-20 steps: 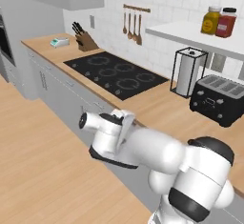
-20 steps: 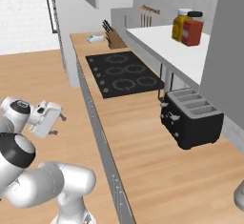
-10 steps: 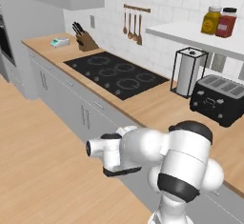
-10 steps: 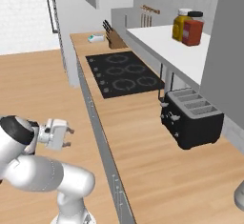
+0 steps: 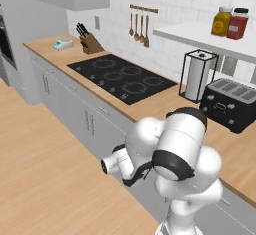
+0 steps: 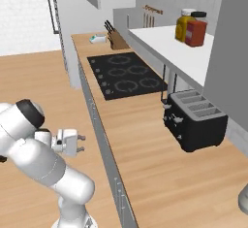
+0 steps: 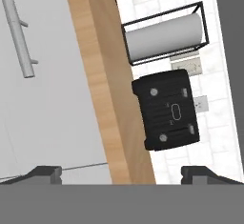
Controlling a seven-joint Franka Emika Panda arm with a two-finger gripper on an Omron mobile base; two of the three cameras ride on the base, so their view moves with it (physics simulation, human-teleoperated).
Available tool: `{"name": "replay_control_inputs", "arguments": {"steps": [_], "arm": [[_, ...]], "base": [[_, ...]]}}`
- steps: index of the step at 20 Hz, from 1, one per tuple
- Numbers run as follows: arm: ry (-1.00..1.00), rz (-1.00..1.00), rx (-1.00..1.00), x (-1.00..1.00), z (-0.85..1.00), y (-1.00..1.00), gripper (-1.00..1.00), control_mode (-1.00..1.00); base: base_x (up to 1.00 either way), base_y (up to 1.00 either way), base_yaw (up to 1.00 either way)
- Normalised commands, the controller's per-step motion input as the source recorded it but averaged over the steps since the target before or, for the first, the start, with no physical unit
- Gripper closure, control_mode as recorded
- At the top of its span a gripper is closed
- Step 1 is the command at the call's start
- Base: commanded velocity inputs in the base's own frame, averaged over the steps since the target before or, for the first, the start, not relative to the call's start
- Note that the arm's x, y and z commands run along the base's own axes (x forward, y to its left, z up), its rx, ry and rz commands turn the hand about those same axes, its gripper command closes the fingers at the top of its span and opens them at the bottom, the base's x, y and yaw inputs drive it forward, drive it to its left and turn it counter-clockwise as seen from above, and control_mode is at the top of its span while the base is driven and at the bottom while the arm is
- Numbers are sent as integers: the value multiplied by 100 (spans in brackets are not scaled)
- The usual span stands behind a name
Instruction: Take a straw from the drawer in front and place it inside the glass cup on the dining counter.
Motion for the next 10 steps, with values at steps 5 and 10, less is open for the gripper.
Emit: {"name": "replay_control_inputs", "arguments": {"steps": [5,10], "arm": [[-13,0,-4,32,-26,0,-100,-100],[-7,0,0,41,-25,-1,-100,-100]], "base": [[0,0,0],[0,0,0]]}}
